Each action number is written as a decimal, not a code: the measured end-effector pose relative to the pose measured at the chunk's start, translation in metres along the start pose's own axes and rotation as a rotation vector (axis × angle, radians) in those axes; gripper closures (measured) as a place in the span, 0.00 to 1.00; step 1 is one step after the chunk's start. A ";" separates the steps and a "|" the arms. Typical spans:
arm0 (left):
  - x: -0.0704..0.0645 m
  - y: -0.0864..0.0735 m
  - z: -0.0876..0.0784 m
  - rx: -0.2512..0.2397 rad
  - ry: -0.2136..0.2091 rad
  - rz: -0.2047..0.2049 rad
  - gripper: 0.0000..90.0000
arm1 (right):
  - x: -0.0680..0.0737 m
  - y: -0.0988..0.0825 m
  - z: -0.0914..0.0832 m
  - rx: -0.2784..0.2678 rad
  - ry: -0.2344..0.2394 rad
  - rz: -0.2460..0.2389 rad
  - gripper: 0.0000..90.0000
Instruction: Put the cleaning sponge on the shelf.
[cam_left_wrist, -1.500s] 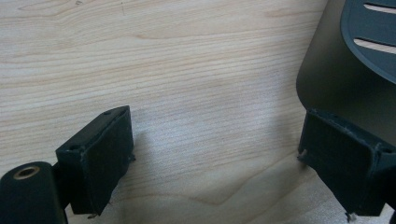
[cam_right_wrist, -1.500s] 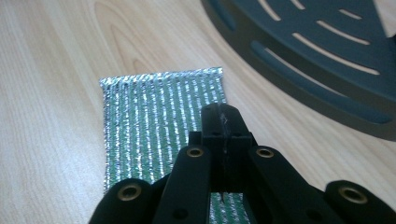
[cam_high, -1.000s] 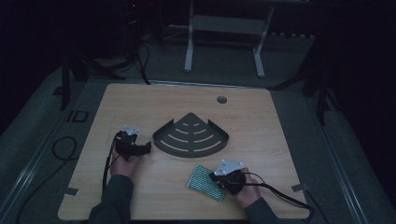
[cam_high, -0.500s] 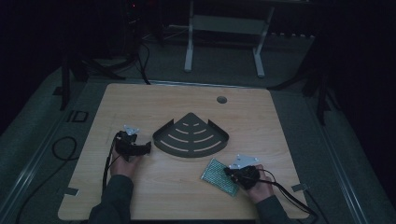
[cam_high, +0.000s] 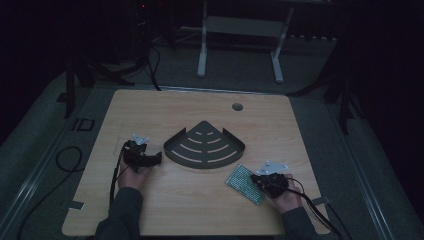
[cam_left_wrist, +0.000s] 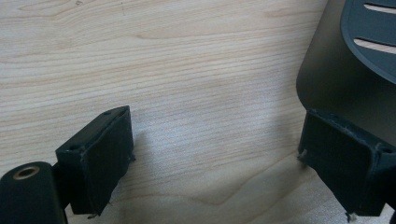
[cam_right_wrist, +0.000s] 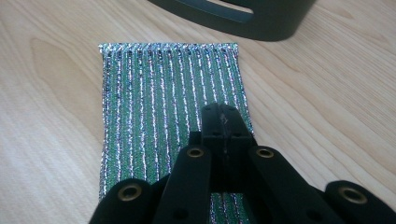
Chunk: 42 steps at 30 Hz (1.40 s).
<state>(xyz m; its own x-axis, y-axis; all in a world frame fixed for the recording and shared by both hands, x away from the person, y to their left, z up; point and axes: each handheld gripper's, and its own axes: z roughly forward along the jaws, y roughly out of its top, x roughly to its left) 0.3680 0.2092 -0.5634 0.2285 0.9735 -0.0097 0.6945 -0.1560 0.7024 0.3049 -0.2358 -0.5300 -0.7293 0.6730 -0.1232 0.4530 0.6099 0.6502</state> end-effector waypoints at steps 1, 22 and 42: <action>0.000 0.000 0.000 0.000 0.000 0.000 0.12 | 0.000 0.000 0.000 0.000 0.000 0.000 1.00; 0.000 0.000 0.000 0.000 0.000 0.000 0.12 | -0.014 -0.001 -0.010 0.035 0.036 0.063 0.97; 0.000 0.000 0.000 0.000 0.000 0.000 0.12 | -0.040 0.022 -0.010 0.171 0.101 0.114 0.87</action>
<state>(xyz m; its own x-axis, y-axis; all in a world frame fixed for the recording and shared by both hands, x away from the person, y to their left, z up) 0.3680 0.2092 -0.5634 0.2284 0.9735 -0.0099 0.6944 -0.1558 0.7025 0.3393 -0.2532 -0.5035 -0.7125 0.7012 0.0254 0.6092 0.6003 0.5181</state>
